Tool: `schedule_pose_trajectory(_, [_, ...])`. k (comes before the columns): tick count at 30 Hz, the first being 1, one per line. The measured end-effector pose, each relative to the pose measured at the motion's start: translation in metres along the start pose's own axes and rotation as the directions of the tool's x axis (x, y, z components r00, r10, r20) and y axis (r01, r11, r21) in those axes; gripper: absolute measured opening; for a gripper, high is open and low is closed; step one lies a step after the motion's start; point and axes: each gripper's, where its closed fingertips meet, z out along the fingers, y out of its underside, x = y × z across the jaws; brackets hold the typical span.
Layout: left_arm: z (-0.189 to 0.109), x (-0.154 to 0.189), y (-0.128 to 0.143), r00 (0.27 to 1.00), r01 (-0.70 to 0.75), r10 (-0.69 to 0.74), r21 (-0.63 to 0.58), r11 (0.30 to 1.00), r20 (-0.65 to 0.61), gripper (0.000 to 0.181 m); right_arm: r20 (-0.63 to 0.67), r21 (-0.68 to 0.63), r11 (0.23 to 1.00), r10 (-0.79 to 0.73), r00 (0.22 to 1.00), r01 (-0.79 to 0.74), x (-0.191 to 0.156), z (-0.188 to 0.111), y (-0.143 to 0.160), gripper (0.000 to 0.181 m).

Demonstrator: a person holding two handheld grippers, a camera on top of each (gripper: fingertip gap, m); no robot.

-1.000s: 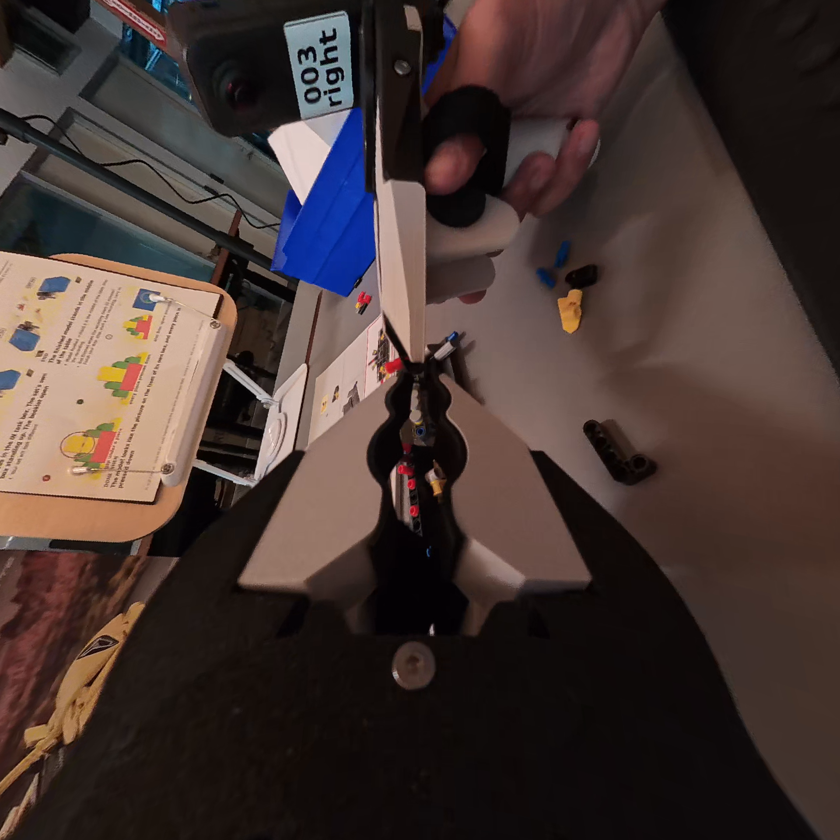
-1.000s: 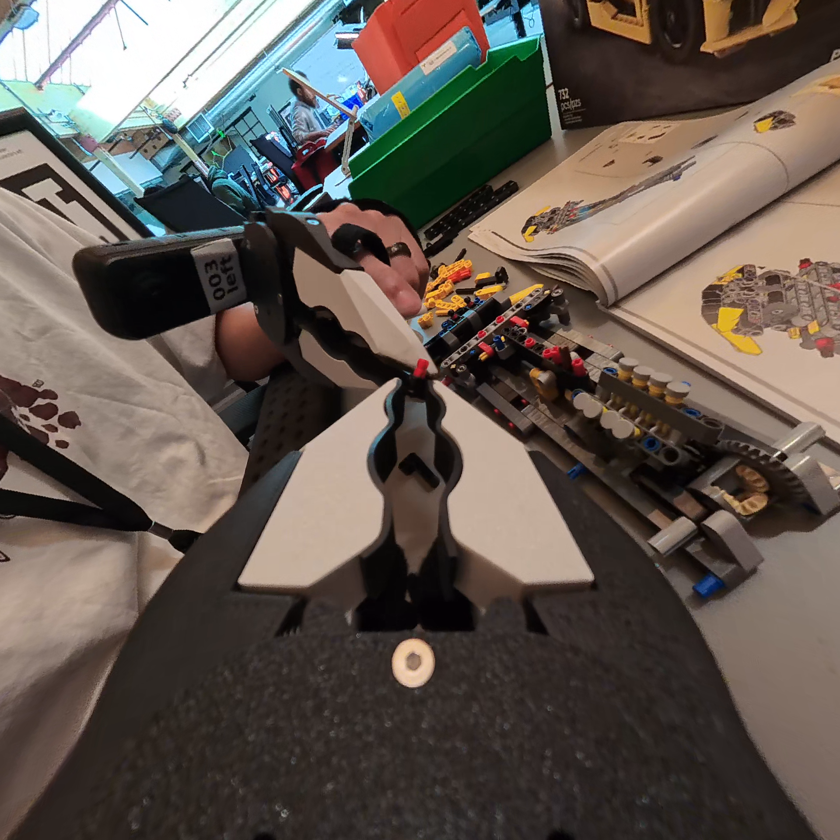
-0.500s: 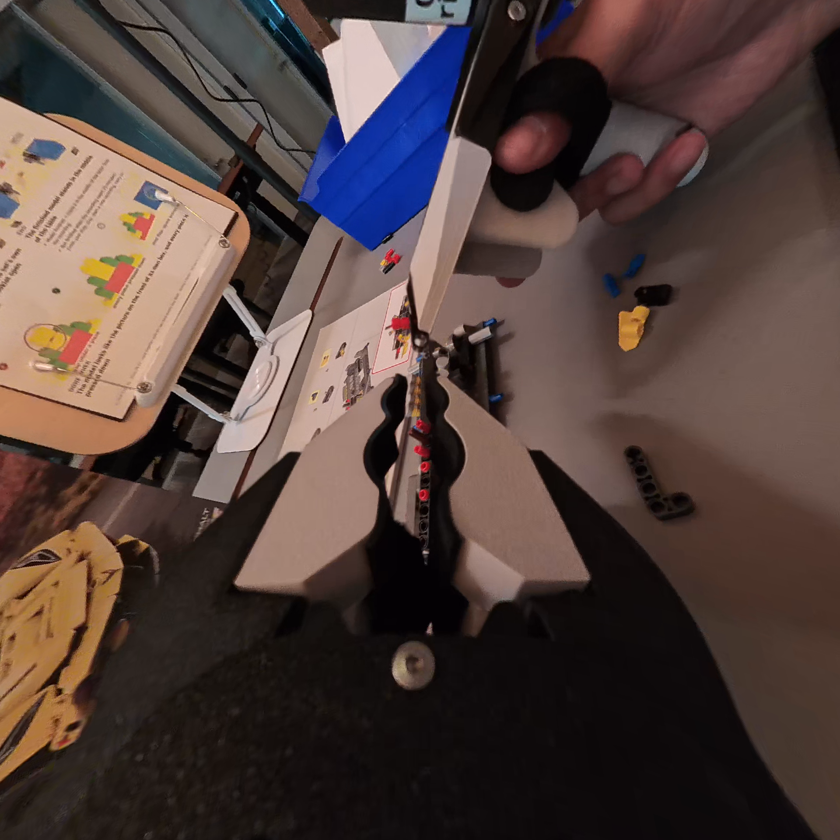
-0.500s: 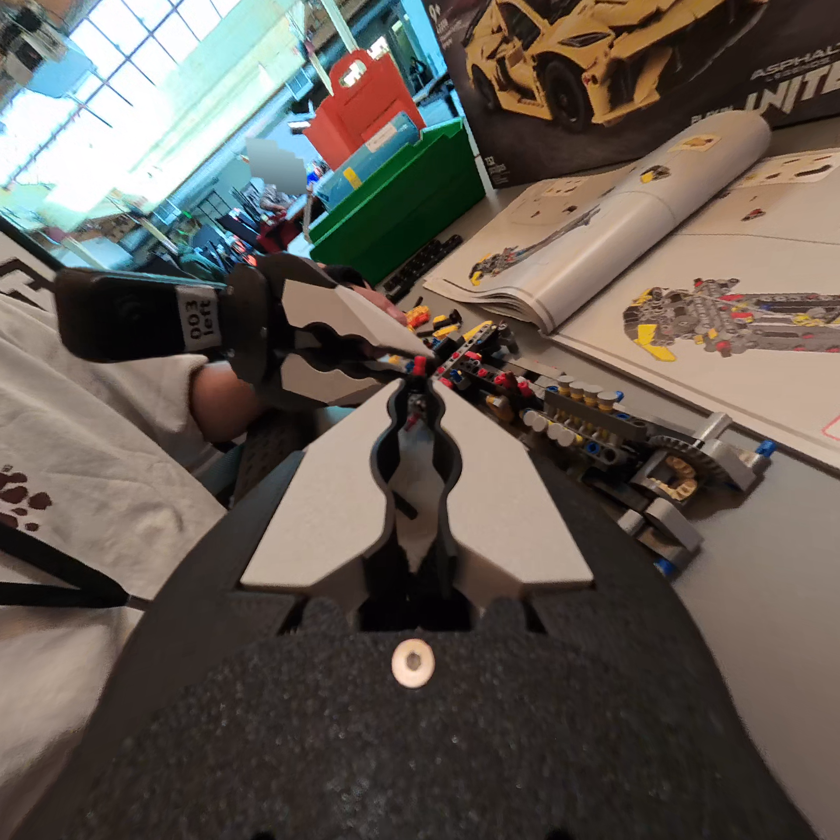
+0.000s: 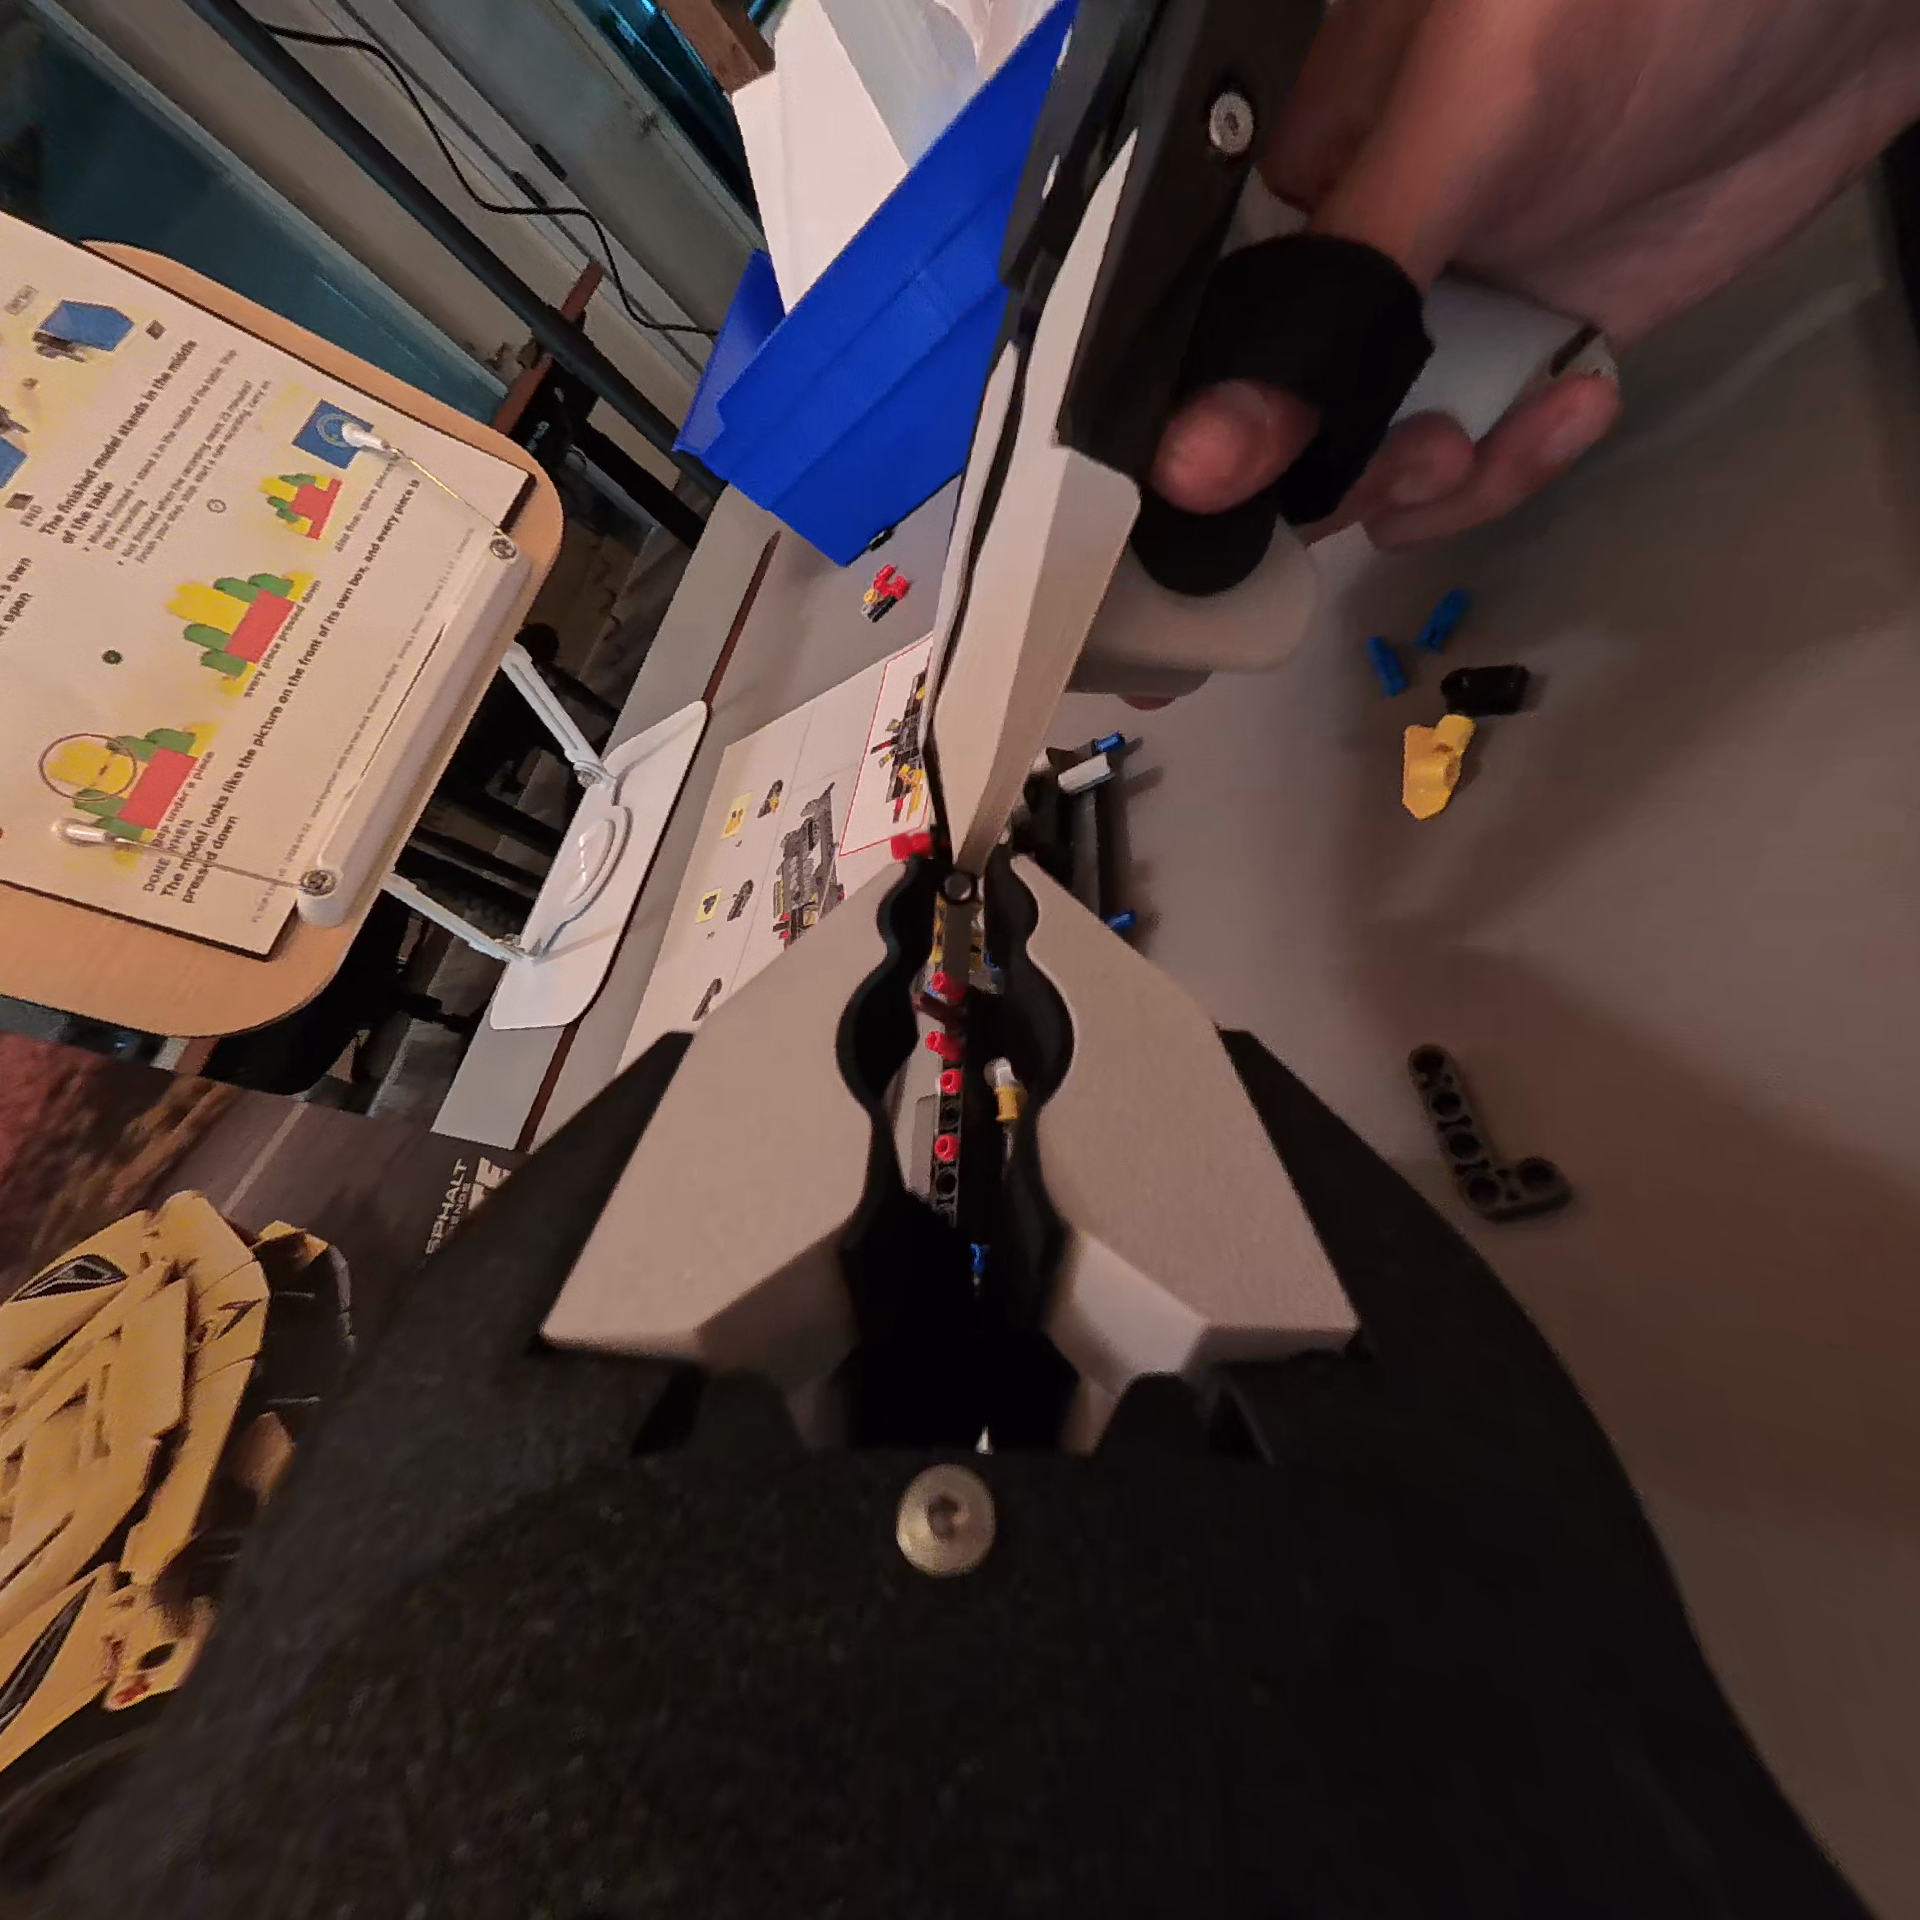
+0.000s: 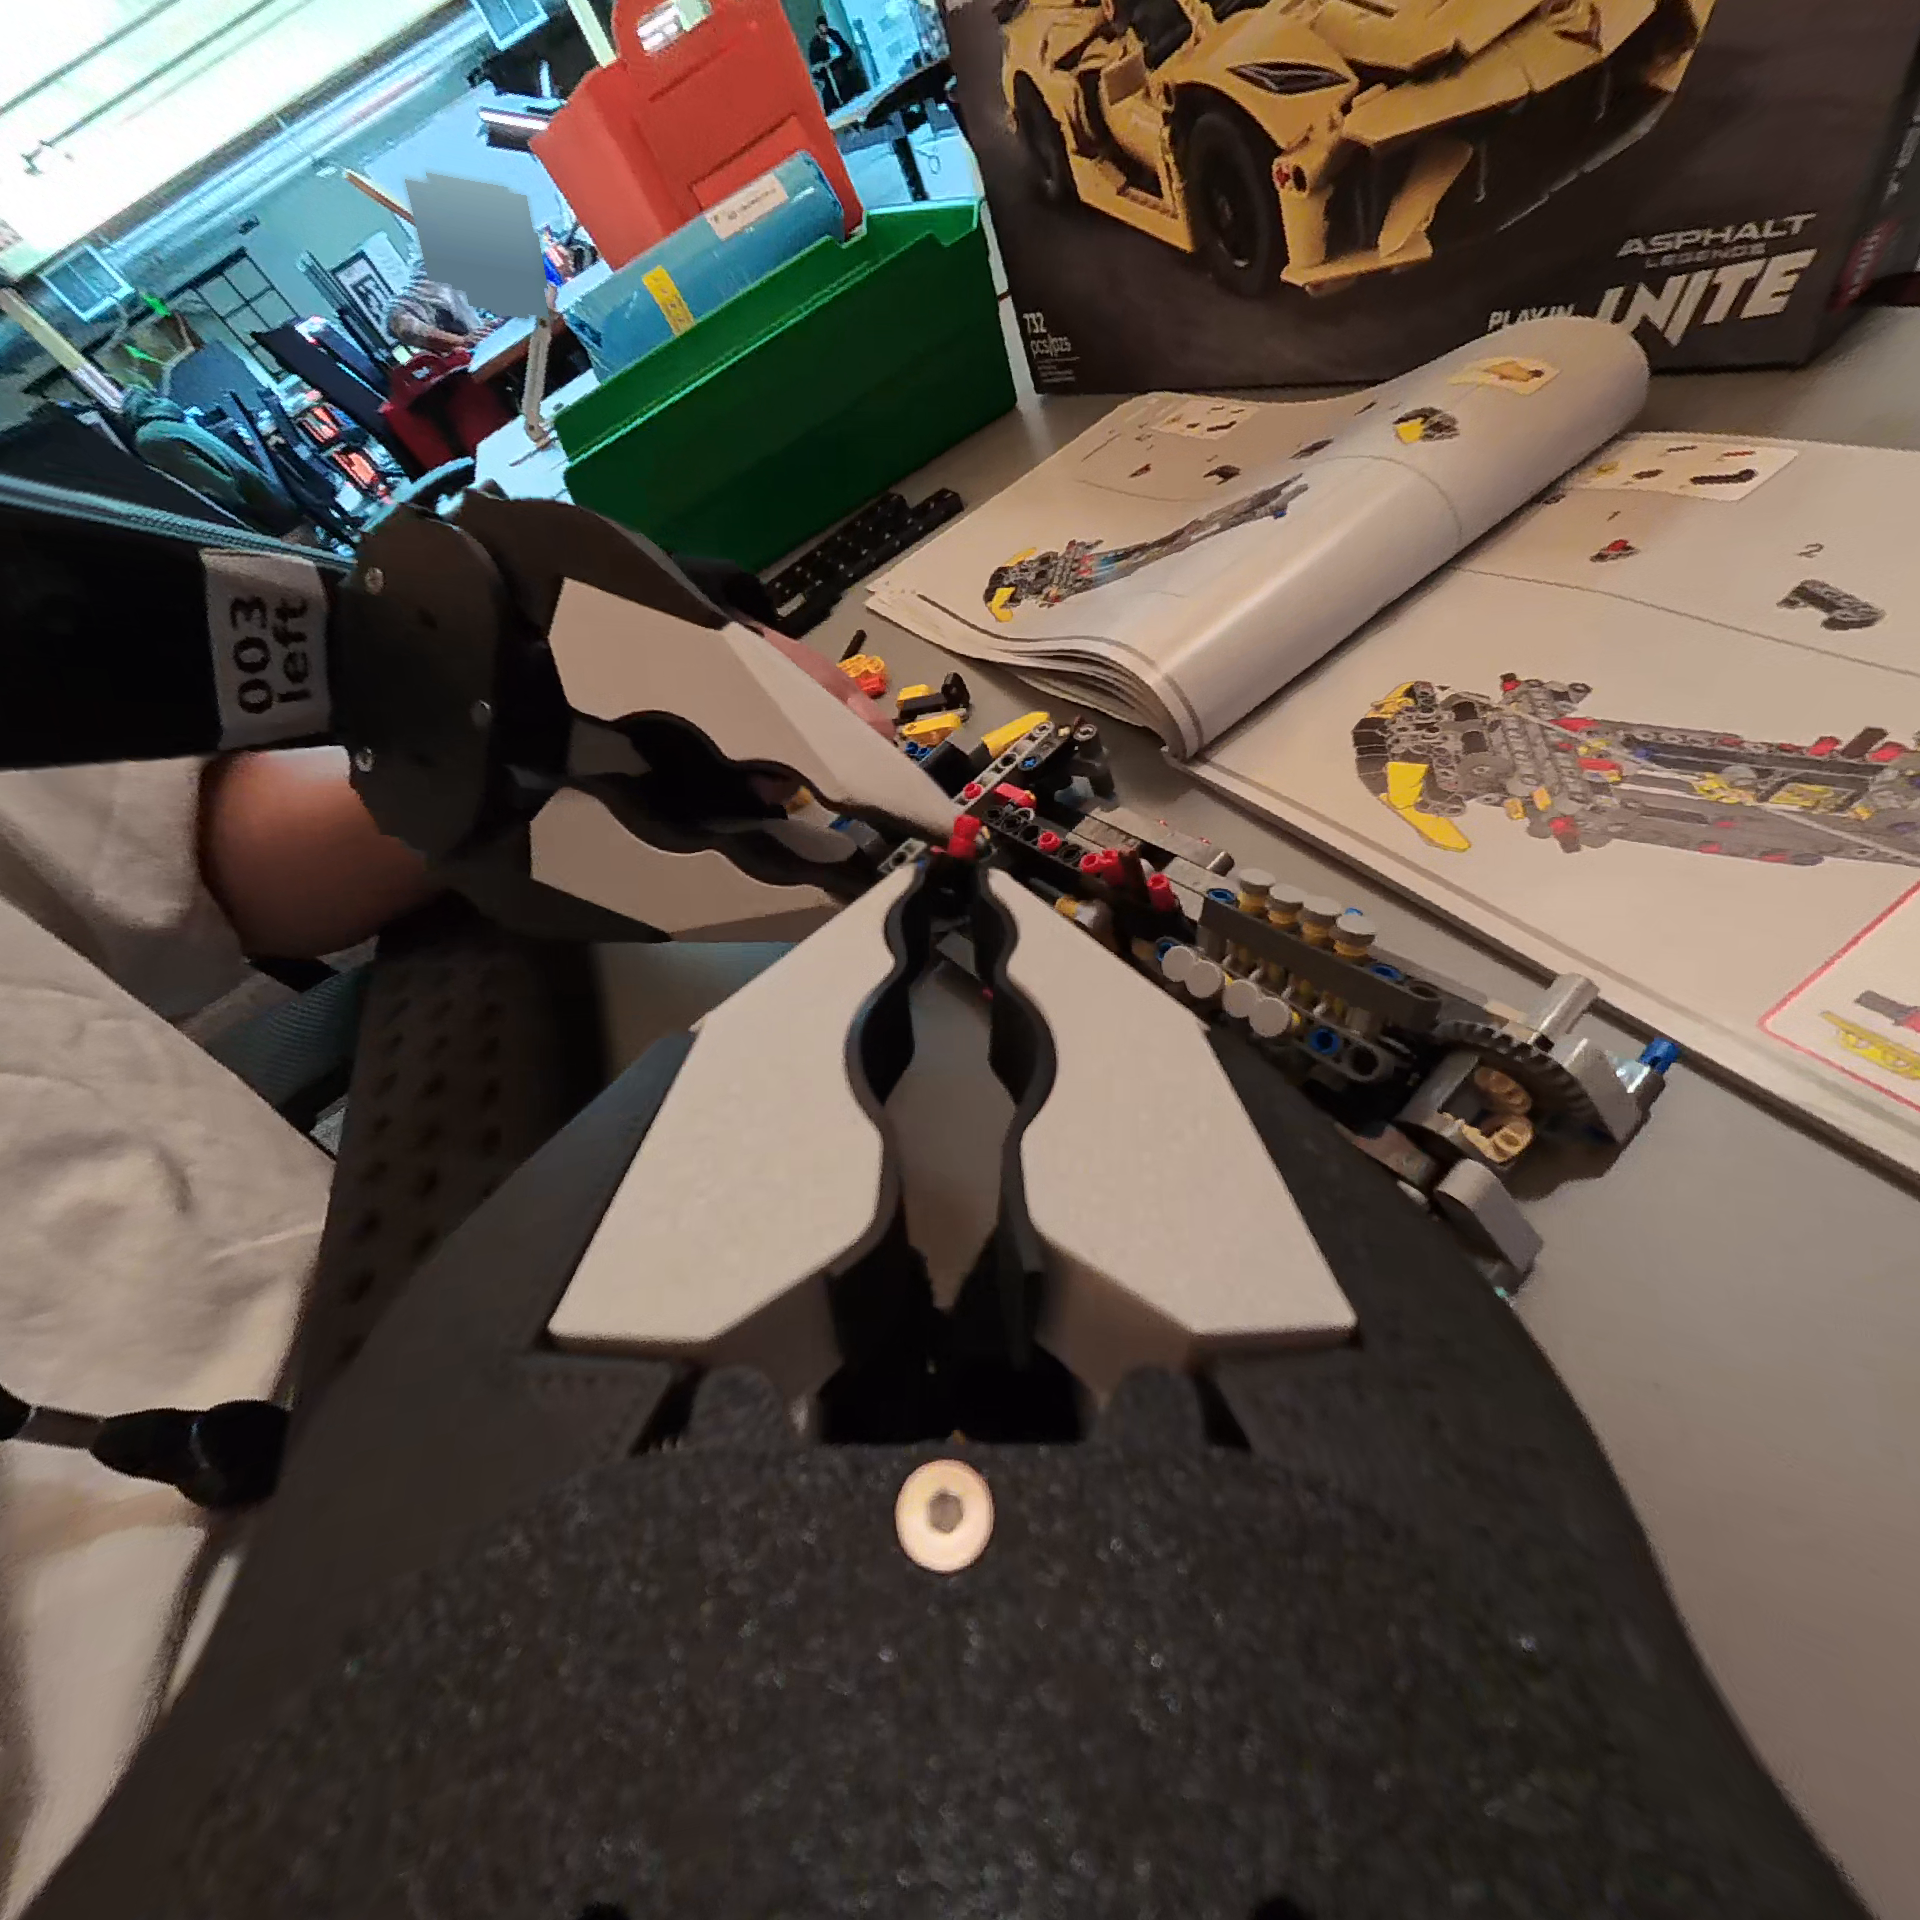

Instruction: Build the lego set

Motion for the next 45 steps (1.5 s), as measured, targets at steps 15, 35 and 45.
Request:
schedule_pose_trajectory(15, [-0.001,-0.002,-0.002,0.997,-0.066,0.065,0.029,0.997,0.029,0.005,0.198,0.097,0.990,0.085,0.977,-0.106,-0.025,-0.010,-0.019,0.000])
schedule_pose_trajectory(35, [-0.024,-0.005,-0.046,0.989,-0.133,0.108,0.295,0.946,0.102,0.006,0.501,-0.004,0.929,0.322,0.803,-0.370,-0.048,-0.019,-0.023,0.016])
schedule_pose_trajectory(45, [-0.009,-0.007,-0.021,0.991,-0.102,0.089,0.127,0.987,0.102,0.017,0.193,0.035,0.982,0.173,0.966,-0.183,-0.014,-0.007,-0.009,0.001])
